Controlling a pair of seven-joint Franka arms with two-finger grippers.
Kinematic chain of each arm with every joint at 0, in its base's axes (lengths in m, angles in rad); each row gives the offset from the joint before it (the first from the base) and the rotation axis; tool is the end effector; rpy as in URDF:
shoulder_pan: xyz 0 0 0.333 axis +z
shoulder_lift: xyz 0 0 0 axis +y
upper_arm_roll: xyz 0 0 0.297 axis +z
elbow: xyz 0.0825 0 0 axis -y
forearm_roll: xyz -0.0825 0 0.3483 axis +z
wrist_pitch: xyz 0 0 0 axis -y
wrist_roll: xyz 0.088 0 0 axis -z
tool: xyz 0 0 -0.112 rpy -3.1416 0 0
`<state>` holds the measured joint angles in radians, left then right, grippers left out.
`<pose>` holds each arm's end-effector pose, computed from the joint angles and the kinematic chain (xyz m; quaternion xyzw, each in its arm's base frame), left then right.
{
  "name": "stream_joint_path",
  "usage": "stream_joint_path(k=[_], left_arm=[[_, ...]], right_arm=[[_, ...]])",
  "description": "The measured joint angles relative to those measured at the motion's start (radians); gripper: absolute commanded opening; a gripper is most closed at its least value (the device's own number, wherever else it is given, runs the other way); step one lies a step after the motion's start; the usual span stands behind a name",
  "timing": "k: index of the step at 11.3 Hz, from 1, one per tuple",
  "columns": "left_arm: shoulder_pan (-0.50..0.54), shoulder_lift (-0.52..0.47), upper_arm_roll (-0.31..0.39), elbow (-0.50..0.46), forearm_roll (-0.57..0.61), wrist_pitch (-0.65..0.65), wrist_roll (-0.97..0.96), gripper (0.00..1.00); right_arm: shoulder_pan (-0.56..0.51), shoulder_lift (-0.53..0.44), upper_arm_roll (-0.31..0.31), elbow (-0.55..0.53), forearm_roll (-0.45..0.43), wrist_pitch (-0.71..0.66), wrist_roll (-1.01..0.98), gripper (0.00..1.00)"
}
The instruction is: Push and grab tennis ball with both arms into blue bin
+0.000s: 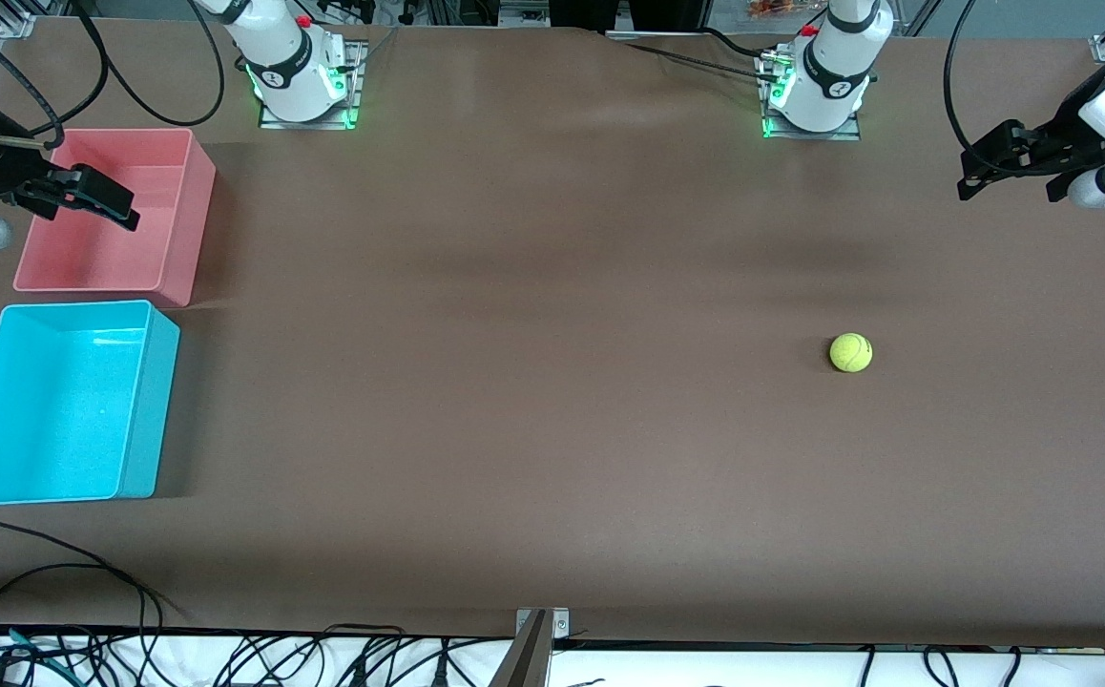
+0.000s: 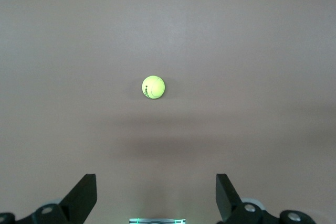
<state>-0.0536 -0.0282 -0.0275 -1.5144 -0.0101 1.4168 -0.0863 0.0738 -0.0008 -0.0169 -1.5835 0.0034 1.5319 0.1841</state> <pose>0.4925 -0.0415 0.6260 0.9994 0.0020 -0.0350 0.0017 0.5129 0.0296 0.5921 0.9977 -0.0635 -0.0254 0.0014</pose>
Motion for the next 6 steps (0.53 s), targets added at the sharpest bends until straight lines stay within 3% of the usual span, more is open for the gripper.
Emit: stream_joint_path(k=[6], left_arm=[[-0.002,0.021,0.003,0.001,0.000,0.077,0.000,1.00]], right_arm=[[0.000,0.000,0.000,0.000,0.000,0.000,0.000,1.00]])
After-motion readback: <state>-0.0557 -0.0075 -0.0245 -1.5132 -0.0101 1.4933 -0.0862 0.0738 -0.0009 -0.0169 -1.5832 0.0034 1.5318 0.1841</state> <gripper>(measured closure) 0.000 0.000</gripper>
